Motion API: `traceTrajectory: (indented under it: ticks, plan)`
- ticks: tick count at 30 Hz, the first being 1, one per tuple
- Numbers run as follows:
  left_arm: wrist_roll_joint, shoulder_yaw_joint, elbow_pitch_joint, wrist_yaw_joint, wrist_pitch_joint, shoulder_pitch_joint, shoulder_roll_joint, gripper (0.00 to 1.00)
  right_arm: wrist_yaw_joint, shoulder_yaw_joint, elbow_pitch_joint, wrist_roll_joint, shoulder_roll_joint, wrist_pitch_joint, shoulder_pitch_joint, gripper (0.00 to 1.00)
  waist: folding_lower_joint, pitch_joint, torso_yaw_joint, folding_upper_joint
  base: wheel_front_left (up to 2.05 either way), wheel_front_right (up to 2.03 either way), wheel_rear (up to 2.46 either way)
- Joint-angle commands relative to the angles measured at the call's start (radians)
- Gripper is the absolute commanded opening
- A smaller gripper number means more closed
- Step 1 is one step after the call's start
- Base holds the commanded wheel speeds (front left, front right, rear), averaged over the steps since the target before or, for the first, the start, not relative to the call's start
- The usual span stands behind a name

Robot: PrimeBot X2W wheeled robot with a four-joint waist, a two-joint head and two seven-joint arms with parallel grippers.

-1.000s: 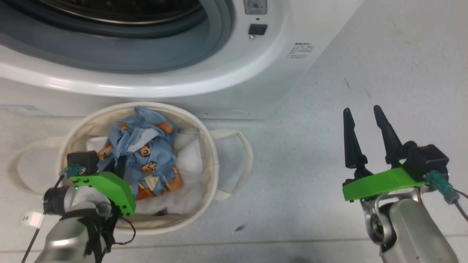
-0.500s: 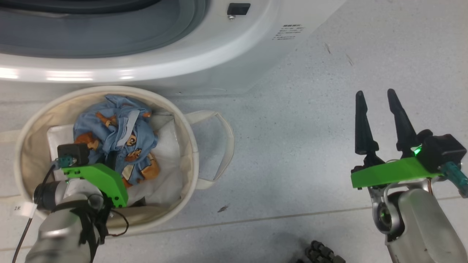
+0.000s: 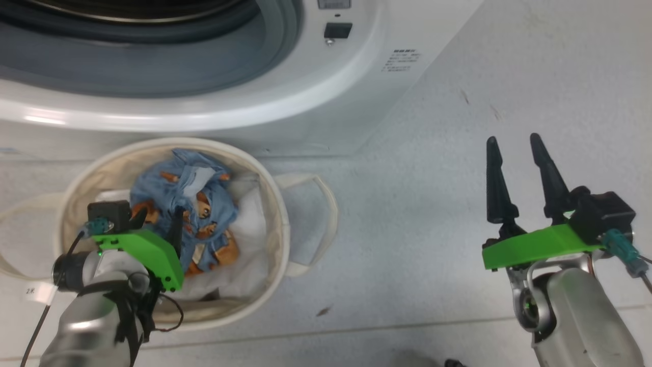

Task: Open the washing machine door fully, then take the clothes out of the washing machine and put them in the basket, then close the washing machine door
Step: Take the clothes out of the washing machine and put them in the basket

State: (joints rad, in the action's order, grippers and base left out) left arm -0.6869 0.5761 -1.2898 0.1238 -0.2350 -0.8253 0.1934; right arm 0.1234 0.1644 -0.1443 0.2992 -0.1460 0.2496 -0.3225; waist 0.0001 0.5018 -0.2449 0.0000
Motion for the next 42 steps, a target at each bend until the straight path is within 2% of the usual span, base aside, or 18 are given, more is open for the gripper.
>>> traceTrajectory:
  ticks: [1, 4, 7, 8, 12, 19, 23, 34, 42]
  plan:
    - [0.011, -0.017, 0.027, 0.004, -0.020, 0.008, 0.033, 1.00, 0.007, 0.026, 0.019, -0.005, -0.006, 0.012, 0.018, 1.00, -0.0001, -0.051, 0.023, 0.0000, 0.00, 0.00, 0.00]
    - [0.016, -0.037, 0.091, 0.005, -0.026, 0.017, 0.052, 1.00, 0.007, 0.042, 0.005, -0.004, -0.005, 0.012, 0.026, 1.00, -0.0001, -0.100, 0.039, 0.0000, 0.00, 0.00, 0.00]
    - [0.042, -0.101, 0.226, -0.019, -0.026, 0.045, 0.095, 1.00, 0.007, 0.057, -0.007, -0.001, -0.004, 0.012, 0.034, 1.00, -0.0001, -0.149, 0.053, 0.0000, 0.00, 0.00, 0.00]
    - [0.042, -0.101, 0.226, -0.019, -0.026, 0.045, 0.095, 1.00, 0.007, 0.057, -0.007, -0.001, -0.004, 0.012, 0.034, 1.00, -0.0001, -0.149, 0.053, 0.0000, 0.00, 0.00, 0.00]
    - [0.082, -0.217, 0.399, -0.043, -0.026, 0.118, 0.126, 1.00, 0.007, 0.072, -0.026, 0.001, -0.004, 0.012, 0.051, 1.00, -0.0001, -0.214, 0.071, 0.0000, 0.00, 0.00, 0.00]
    - [0.174, -0.380, 0.672, -0.067, -0.027, 0.270, 0.141, 1.00, 0.007, 0.101, -0.051, 0.008, 0.009, 0.012, 0.082, 1.00, -0.0001, -0.305, 0.091, 0.0000, 0.00, 0.00, 0.00]
    - [0.191, -0.452, 0.797, -0.085, -0.027, 0.363, 0.127, 1.00, 0.007, 0.114, -0.066, 0.012, 0.015, 0.012, 0.101, 1.00, -0.0001, -0.350, 0.099, 0.0000, 0.00, 0.00, 0.00]
    - [0.199, -0.522, 0.986, -0.114, -0.027, 0.598, 0.140, 1.00, 0.007, 0.153, -0.096, 0.017, 0.021, 0.012, 0.136, 1.00, -0.0001, -0.462, 0.084, 0.0000, 0.00, 0.00, 0.00]
    - [0.232, -0.534, 1.057, -0.169, -0.022, 0.683, 0.169, 1.00, 0.007, 0.160, -0.100, 0.018, 0.018, 0.012, 0.142, 1.00, -0.0001, -0.488, 0.072, 0.0000, 0.00, 0.00, 0.00]
